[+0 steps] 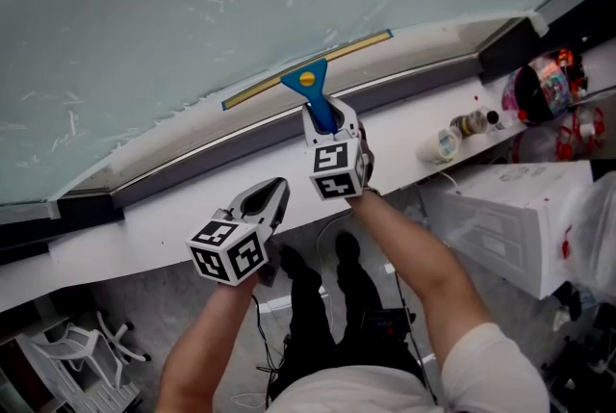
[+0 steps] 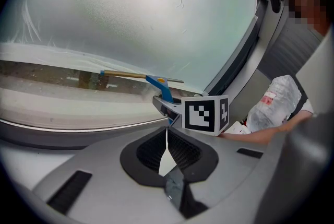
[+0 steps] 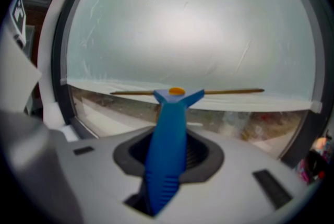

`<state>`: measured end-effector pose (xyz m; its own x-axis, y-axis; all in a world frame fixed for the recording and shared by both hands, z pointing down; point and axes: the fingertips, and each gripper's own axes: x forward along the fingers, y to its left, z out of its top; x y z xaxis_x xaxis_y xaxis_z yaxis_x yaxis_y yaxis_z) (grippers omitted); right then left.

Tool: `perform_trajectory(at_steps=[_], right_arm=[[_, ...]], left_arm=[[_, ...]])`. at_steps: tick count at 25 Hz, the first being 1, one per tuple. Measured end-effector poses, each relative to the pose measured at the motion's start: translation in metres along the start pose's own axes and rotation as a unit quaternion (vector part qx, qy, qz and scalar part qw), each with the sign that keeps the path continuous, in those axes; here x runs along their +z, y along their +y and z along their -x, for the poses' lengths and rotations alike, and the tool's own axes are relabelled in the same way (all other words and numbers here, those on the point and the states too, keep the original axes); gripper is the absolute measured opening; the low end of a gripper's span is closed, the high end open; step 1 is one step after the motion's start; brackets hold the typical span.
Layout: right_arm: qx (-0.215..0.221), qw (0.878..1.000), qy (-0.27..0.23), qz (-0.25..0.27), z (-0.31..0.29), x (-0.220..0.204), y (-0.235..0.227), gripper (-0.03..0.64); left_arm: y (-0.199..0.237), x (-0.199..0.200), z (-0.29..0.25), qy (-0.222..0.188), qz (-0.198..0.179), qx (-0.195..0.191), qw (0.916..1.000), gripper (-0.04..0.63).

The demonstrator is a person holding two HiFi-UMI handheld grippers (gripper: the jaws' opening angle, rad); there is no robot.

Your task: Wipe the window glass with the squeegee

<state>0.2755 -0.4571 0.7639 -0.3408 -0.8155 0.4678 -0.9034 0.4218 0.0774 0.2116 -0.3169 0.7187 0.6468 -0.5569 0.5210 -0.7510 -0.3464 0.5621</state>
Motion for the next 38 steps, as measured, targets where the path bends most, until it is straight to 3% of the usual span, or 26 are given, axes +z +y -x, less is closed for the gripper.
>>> perform_trajectory(at_steps=[14, 20, 38], right_arm=[[0.019, 0.995, 0.096, 0.002, 0.018, -0.046, 0.004, 0.126], [0.018, 0.993, 0.116, 0.005, 0.041, -0.063, -0.002, 0.126], [0.029, 0.992, 0.12, 0.003, 0.144, -0.032, -0.026, 0.126]], left_arm=[[-0.029, -0.01, -0.004, -0.002, 0.004, -0.008, 1.0, 0.034], [-0.042, -0.016, -0.005, -0.007, 0.009, -0.009, 0.9999, 0.034], [-0.122, 0.014, 0.038, -0.079, 0.005, 0.001, 0.9969, 0.034]])
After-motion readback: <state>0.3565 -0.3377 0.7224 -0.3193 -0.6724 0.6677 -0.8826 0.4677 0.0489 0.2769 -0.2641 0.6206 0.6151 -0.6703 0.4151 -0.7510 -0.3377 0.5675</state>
